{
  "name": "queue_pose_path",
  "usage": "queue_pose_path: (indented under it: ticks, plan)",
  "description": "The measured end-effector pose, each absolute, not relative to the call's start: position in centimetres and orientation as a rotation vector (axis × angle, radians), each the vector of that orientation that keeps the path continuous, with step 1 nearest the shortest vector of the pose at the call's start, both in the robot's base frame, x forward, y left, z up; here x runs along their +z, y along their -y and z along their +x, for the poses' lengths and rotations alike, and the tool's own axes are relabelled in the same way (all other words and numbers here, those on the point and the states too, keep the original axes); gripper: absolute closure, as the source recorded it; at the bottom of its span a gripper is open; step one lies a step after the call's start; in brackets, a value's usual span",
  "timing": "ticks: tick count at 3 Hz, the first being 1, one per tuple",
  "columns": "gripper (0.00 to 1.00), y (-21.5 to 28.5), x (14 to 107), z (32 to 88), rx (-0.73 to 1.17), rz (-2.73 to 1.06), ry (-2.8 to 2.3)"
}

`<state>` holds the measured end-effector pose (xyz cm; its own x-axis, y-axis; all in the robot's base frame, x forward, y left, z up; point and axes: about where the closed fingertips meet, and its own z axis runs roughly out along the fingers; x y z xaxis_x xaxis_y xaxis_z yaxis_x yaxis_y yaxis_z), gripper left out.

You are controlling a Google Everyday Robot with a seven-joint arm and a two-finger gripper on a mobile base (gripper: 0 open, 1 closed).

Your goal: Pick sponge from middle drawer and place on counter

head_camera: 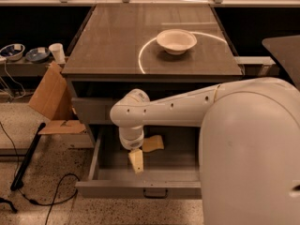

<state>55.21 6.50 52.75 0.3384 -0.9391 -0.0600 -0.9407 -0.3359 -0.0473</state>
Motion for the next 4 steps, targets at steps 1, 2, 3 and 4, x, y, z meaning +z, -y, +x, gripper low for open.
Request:
queue_pose_path:
  ticks: [1, 2, 3, 4]
  plan:
    - [0.00, -5.7, 50.3, 55.9, 0.029, -2.486, -1.804]
    - [0.00, -3.8, 47.7, 56.8, 0.012, -2.433, -1.872]
    - [0.00, -3.9, 47.7, 56.8, 0.024, -2.424, -1.870]
    - [0.00, -4.1, 47.6, 56.6, 0.060, -2.395, -1.864]
